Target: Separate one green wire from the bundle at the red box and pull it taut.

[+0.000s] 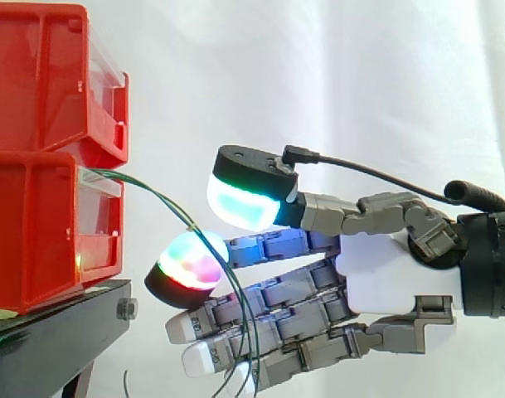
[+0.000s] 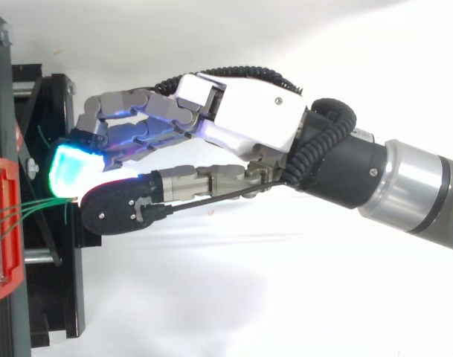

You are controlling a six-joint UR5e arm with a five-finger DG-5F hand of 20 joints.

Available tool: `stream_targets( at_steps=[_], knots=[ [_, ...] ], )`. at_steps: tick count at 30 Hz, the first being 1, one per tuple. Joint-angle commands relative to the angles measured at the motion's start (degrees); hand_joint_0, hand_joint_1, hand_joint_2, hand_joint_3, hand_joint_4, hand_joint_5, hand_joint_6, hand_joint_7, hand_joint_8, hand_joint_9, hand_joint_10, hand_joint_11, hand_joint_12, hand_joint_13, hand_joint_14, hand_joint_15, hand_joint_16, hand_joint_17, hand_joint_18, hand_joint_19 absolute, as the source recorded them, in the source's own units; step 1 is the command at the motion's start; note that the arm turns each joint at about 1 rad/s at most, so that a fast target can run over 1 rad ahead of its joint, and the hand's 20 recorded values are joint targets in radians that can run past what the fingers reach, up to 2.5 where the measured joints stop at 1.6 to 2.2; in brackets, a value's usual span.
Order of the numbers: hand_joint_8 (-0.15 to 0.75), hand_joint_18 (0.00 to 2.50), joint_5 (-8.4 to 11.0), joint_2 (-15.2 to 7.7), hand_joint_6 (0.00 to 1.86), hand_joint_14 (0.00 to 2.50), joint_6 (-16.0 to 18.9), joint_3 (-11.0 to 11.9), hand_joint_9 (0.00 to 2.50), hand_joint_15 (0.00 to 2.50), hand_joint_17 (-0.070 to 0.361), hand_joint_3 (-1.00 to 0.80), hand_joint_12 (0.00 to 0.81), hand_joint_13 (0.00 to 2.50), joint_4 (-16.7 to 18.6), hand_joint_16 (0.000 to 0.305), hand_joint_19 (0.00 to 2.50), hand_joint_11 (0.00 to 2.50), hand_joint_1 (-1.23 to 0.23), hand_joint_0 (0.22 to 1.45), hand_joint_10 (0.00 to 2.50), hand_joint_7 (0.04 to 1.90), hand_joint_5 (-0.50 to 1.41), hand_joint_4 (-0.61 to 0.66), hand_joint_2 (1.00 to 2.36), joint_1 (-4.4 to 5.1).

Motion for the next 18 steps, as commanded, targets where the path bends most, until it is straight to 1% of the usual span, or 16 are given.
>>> stream_targets(
  at_steps=[1, 5, 6, 7, 10, 12, 16, 17, 18],
  knots=[
    [0.253, 0.53, 0.12, 0.0, 0.50, 0.01, 0.0, 0.1, 0.75, 0.36, 0.096, -0.42, 0.324, 0.67, 0.0, 0.042, 0.51, 0.28, -0.59, 0.59, 0.01, 1.22, -0.08, 0.17, 1.01, 0.30],
    [0.253, 0.53, 0.38, 0.0, 0.50, 0.02, -0.4, 0.1, 0.75, 0.36, 0.096, -0.44, 0.323, 0.67, 0.3, 0.043, 0.51, 0.28, -0.61, 0.58, 0.01, 1.22, -0.08, 0.17, 1.01, 0.65],
    [0.250, 0.54, 1.09, 0.0, 0.50, 0.01, -1.3, 0.0, 0.75, 0.36, 0.097, -0.44, 0.325, 0.68, 0.9, 0.043, 0.51, 0.29, -0.61, 0.58, 0.01, 1.22, -0.08, 0.18, 1.00, 0.91],
    [0.253, 0.54, 1.26, 0.0, 0.50, 0.01, -1.4, 0.0, 0.75, 0.37, 0.097, -0.45, 0.325, 0.68, 1.0, 0.043, 0.51, 0.27, -0.61, 0.57, 0.01, 1.22, -0.08, 0.17, 1.01, 1.00],
    [0.254, 0.55, 1.26, 0.0, 0.50, 0.01, -1.8, -0.3, 0.75, 0.36, 0.098, -0.46, 0.326, 0.68, 1.2, 0.044, 0.52, 0.29, -0.62, 0.57, 0.01, 1.23, -0.08, 0.18, 1.00, 1.27],
    [0.254, 0.55, 1.35, 0.0, 0.50, 0.02, -1.8, -0.3, 0.75, 0.36, 0.098, -0.46, 0.325, 0.68, 1.2, 0.044, 0.52, 0.28, -0.62, 0.57, 0.01, 1.23, -0.08, 0.18, 1.00, 1.27],
    [0.253, 0.55, 1.44, 0.0, 0.50, 0.01, -1.8, -0.3, 0.75, 0.36, 0.098, -0.46, 0.326, 0.68, 1.6, 0.043, 0.52, 0.28, -0.64, 0.57, 0.01, 1.25, -0.08, 0.17, 1.00, 1.70],
    [0.253, 0.55, 1.79, -0.1, 0.50, 0.01, -2.0, -0.3, 0.75, 0.37, 0.097, -0.45, 0.324, 0.69, 2.2, 0.043, 0.52, 0.28, -0.64, 0.57, 0.01, 1.26, -0.08, 0.16, 1.00, 1.97],
    [0.252, 0.55, 1.79, -0.1, 0.50, 0.01, -2.0, -0.3, 0.75, 0.36, 0.097, -0.45, 0.325, 0.69, 2.2, 0.043, 0.52, 0.29, -0.65, 0.58, 0.01, 1.29, -0.08, 0.15, 1.00, 1.97]
  ],
)
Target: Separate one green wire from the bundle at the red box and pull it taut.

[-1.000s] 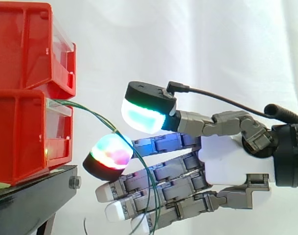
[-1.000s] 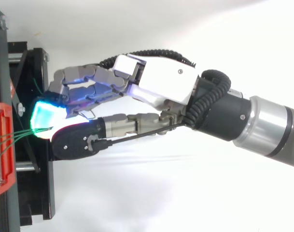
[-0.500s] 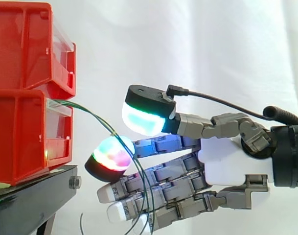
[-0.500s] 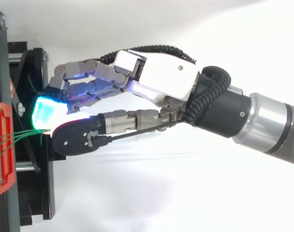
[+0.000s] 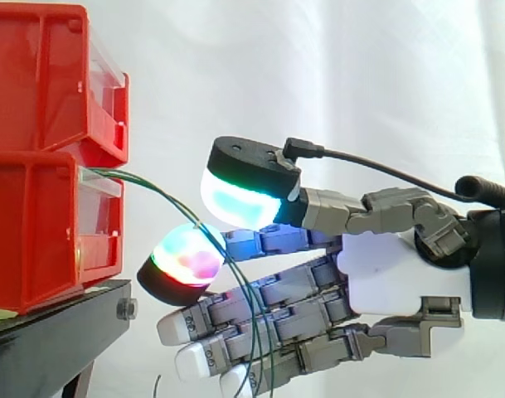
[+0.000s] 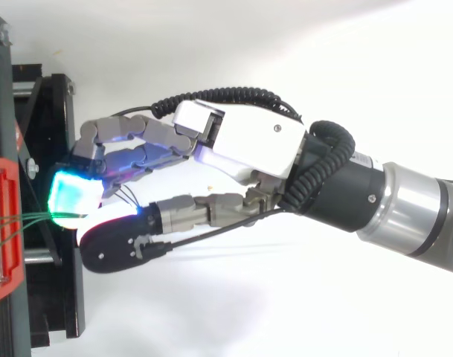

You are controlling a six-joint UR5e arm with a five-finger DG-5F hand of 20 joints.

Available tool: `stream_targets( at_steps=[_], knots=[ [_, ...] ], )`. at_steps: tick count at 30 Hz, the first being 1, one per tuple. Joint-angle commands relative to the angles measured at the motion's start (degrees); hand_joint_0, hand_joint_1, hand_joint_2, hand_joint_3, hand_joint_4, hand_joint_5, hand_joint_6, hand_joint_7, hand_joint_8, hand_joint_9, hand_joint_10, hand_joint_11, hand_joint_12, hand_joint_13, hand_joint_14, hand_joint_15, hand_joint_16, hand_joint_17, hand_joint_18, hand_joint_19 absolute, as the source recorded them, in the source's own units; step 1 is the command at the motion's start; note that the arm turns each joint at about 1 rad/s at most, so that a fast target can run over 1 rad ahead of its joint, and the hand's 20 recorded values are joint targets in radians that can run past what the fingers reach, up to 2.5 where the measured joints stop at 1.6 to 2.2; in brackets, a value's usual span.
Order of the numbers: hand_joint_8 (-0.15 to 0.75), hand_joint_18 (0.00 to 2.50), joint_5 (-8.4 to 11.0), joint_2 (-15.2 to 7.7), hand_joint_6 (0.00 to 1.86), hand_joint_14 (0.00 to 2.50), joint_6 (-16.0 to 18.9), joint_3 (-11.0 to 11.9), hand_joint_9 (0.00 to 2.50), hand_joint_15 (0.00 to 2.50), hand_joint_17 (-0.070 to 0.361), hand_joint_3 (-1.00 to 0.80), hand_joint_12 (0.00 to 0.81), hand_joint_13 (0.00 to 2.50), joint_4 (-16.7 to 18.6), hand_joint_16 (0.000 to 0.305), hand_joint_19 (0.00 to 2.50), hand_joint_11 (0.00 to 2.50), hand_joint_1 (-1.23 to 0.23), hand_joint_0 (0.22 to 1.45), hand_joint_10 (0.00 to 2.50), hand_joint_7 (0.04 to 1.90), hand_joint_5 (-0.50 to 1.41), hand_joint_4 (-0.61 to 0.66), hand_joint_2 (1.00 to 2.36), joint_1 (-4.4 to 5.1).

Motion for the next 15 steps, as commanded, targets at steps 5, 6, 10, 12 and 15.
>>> stream_targets(
  at_steps=[5, 6, 10, 12, 15],
  knots=[
    [0.242, 0.58, 0.81, 0.0, 0.56, 0.01, -0.3, 0.0, 0.76, 0.37, 0.097, -0.43, 0.320, 0.71, 0.7, 0.043, 0.53, 0.30, -0.69, 0.61, 0.01, 1.25, -0.09, 0.08, 1.01, 0.63],
    [0.241, 0.59, 0.81, 0.0, 0.58, 0.01, -0.3, 0.0, 0.76, 0.38, 0.097, -0.42, 0.319, 0.71, 0.7, 0.043, 0.53, 0.31, -0.70, 0.62, 0.01, 1.21, -0.10, 0.07, 1.01, 0.63],
    [0.236, 0.60, 0.81, 0.0, 0.69, 0.02, -0.3, 0.0, 0.75, 0.39, 0.097, -0.37, 0.317, 0.72, 0.9, 0.043, 0.54, 0.35, -0.74, 0.63, 0.01, 1.06, -0.13, 0.02, 1.01, 0.80],
    [0.239, 0.61, 0.72, 0.0, 0.72, 0.02, -0.3, 0.0, 0.75, 0.40, 0.097, -0.36, 0.317, 0.72, 0.9, 0.043, 0.55, 0.36, -0.76, 0.63, 0.01, 1.01, -0.14, 0.02, 1.01, 0.80],
    [0.238, 0.62, 0.81, 0.0, 0.82, 0.02, -0.3, -0.1, 0.75, 0.41, 0.098, -0.33, 0.317, 0.73, 0.9, 0.044, 0.55, 0.39, -0.79, 0.64, 0.01, 0.88, -0.17, 0.02, 1.01, 0.89]
  ],
)
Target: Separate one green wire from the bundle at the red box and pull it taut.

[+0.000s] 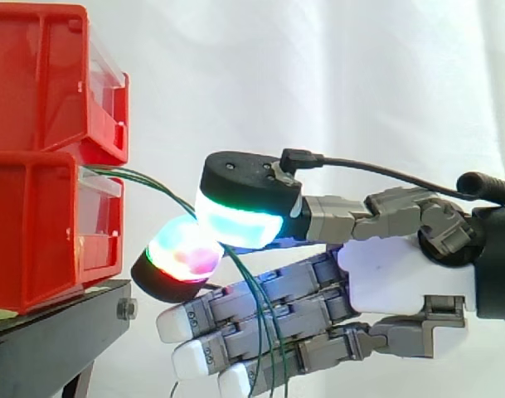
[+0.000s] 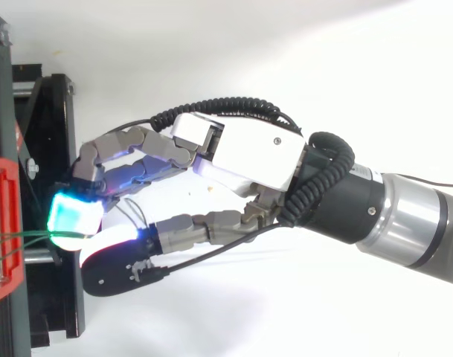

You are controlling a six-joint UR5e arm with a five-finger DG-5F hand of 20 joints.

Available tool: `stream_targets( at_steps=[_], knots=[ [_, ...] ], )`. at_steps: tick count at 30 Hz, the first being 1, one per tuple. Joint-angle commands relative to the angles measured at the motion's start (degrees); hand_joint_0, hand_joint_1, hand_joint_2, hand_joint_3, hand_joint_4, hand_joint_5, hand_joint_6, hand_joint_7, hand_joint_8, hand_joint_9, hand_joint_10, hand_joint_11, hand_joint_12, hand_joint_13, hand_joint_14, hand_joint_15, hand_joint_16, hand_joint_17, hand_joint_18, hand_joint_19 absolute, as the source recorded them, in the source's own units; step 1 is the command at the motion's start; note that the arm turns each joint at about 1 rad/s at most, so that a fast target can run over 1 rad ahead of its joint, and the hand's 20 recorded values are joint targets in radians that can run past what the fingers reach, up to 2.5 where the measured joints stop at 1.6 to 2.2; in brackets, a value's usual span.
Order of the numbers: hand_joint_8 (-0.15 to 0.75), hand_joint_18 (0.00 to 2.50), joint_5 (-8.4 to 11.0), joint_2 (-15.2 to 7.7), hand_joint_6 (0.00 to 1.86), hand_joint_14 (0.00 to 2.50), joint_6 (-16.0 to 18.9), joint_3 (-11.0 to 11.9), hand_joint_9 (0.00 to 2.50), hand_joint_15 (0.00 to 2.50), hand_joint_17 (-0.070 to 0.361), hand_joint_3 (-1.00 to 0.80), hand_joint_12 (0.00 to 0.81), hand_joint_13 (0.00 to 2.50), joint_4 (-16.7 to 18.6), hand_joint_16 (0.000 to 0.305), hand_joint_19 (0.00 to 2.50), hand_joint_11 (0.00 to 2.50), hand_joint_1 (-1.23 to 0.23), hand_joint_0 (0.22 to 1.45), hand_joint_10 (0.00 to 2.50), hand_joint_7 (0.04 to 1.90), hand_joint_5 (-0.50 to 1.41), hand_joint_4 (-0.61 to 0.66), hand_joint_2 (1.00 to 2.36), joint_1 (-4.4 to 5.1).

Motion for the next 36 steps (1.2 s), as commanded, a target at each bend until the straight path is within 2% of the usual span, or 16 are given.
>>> stream_targets(
  at_steps=[1, 4, 7, 12, 19, 26, 29, 32, 36],
  knots=[
    [0.236, 0.62, 0.04, 0.0, 0.84, 0.02, 0.0, 0.0, 0.76, 0.41, 0.098, -0.33, 0.320, 0.73, 0.0, 0.044, 0.55, 0.39, -0.79, 0.64, 0.01, 0.86, -0.17, 0.03, 1.01, 0.07],
    [0.236, 0.63, -0.05, 0.0, 0.87, 0.02, 0.0, -0.4, 0.77, 0.41, 0.099, -0.34, 0.317, 0.73, 0.1, 0.044, 0.55, 0.39, -0.78, 0.64, 0.01, 0.86, -0.17, 0.02, 1.01, 0.24],
    [0.240, 0.63, 0.57, 0.1, 0.88, 0.02, 0.0, -1.4, 0.78, 0.41, 0.099, -0.38, 0.319, 0.74, 1.7, 0.044, 0.55, 0.39, -0.77, 0.66, 0.01, 0.86, -0.17, 0.00, 1.01, 0.42],
    [0.234, 0.66, 1.01, 0.0, 0.90, 0.02, 0.0, -2.0, 0.80, 0.41, 0.098, -0.50, 0.317, 0.76, 3.3, 0.044, 0.54, 0.42, -0.79, 0.69, 0.01, 0.85, -0.17, 0.00, 1.00, 0.59],
    [0.240, 0.67, 1.01, 0.1, 0.90, 0.02, 0.3, -1.9, 0.86, 0.42, 0.096, -0.50, 0.316, 0.77, 3.3, 0.043, 0.55, 0.47, -0.80, 0.65, 0.02, 0.89, -0.15, 0.07, 1.00, 0.68],
    [0.236, 0.68, 0.83, 0.1, 0.88, 0.02, 1.2, -1.9, 0.92, 0.42, 0.095, -0.50, 0.315, 0.78, 2.7, 0.042, 0.56, 0.47, -0.75, 0.62, 0.02, 0.98, -0.13, 0.03, 1.00, 0.68],
    [0.241, 0.68, 0.83, 0.1, 0.89, 0.02, 2.4, -1.9, 0.93, 0.43, 0.095, -0.49, 0.317, 0.78, 2.4, 0.042, 0.56, 0.48, -0.77, 0.66, 0.02, 1.01, -0.13, 0.00, 1.00, 0.68],
    [0.239, 0.69, 0.83, 0.1, 0.91, 0.02, 3.0, -1.3, 0.89, 0.43, 0.096, -0.45, 0.318, 0.78, 2.4, 0.042, 0.55, 0.49, -0.82, 0.69, 0.02, 0.97, -0.14, -0.03, 1.00, 0.68],
    [0.230, 0.69, 0.83, 0.1, 0.92, 0.02, 3.1, -1.1, 0.85, 0.43, 0.097, -0.50, 0.315, 0.77, 1.9, 0.043, 0.54, 0.48, -0.87, 0.71, 0.02, 0.92, -0.15, -0.04, 1.00, 0.68]
  ],
)
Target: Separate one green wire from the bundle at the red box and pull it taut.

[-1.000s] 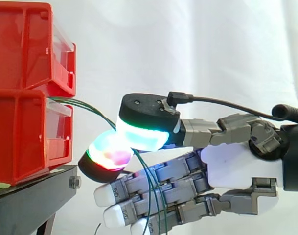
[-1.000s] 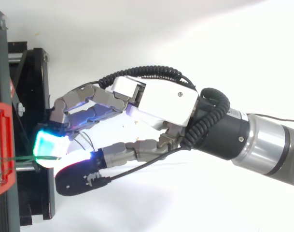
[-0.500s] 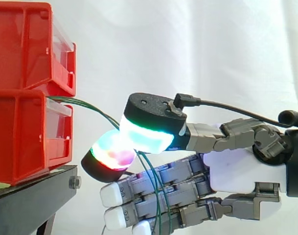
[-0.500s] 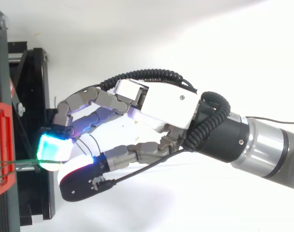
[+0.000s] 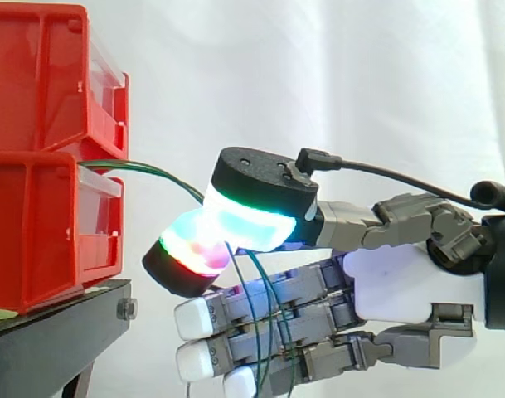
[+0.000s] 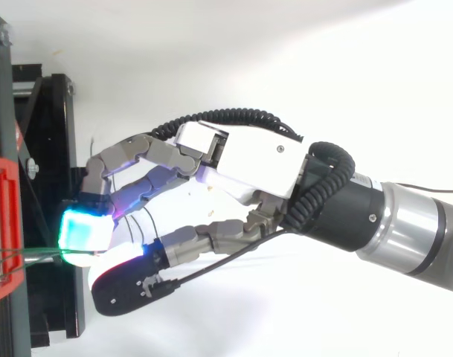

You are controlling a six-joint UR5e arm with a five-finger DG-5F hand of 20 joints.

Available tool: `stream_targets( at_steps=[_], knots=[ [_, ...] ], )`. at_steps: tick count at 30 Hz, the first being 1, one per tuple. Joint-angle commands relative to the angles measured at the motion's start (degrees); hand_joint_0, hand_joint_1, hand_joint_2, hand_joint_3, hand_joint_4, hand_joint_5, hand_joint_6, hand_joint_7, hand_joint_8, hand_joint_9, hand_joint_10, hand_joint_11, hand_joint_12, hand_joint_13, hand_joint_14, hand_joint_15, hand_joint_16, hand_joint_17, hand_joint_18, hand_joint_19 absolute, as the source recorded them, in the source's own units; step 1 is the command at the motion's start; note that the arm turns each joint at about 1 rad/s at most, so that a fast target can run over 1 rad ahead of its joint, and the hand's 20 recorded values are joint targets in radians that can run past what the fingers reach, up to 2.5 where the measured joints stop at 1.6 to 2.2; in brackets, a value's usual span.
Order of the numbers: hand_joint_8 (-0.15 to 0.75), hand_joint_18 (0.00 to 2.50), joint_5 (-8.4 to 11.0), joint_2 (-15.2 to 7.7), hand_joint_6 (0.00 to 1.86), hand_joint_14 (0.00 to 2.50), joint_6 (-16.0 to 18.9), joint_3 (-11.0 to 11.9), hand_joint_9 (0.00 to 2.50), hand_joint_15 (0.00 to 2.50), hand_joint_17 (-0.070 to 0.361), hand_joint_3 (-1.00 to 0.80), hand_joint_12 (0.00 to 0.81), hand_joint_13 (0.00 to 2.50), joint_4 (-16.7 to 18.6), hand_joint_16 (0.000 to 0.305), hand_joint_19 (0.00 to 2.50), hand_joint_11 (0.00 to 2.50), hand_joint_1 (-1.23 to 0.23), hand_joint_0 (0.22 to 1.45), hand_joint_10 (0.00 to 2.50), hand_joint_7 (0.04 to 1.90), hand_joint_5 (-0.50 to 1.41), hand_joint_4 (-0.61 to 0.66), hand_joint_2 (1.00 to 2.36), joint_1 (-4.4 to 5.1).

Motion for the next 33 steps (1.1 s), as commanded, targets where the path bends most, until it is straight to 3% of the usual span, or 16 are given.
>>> stream_targets(
  at_steps=[1, 6, 14, 20, 29, 33],
  knots=[
    [0.230, 0.69, 0.00, 0.0, 0.92, 0.02, 0.2, 0.3, 0.85, 0.42, 0.097, -0.50, 0.313, 0.77, -0.6, 0.043, 0.54, 0.48, -0.90, 0.71, 0.02, 0.92, -0.16, -0.03, 1.00, 0.01],
    [0.229, 0.69, -0.09, 0.0, 0.91, 0.02, 0.5, 0.5, 0.84, 0.44, 0.098, -0.50, 0.312, 0.77, -1.4, 0.043, 0.54, 0.49, -0.92, 0.68, 0.02, 0.89, -0.16, 0.04, 1.00, 0.01],
    [0.241, 0.71, -0.18, 0.1, 0.90, 0.02, 2.0, 1.1, 0.86, 0.43, 0.103, -0.50, 0.326, 0.77, -3.2, 0.046, 0.56, 0.48, -0.88, 0.54, 0.02, 0.84, -0.15, 0.10, 1.00, -0.08],
    [0.237, 0.70, -0.18, 0.1, 0.87, 0.02, 2.2, 2.1, 0.88, 0.43, 0.099, -0.50, 0.315, 0.77, -4.7, 0.044, 0.59, 0.47, -0.72, 0.61, 0.02, 0.90, -0.15, 0.08, 1.00, -0.17],
    [0.243, 0.70, -0.18, 0.1, 0.88, 0.02, 2.8, 3.3, 0.84, 0.44, 0.102, -0.35, 0.321, 0.76, -7.6, 0.045, 0.60, 0.48, -0.80, 0.64, 0.02, 0.95, -0.15, 0.03, 1.01, -0.25],
    [0.241, 0.70, -0.18, 0.1, 0.88, 0.02, 3.1, 3.3, 0.85, 0.44, 0.102, -0.39, 0.319, 0.77, -7.8, 0.045, 0.60, 0.48, -0.79, 0.64, 0.02, 0.91, -0.15, 0.07, 1.01, -0.08]
  ],
)
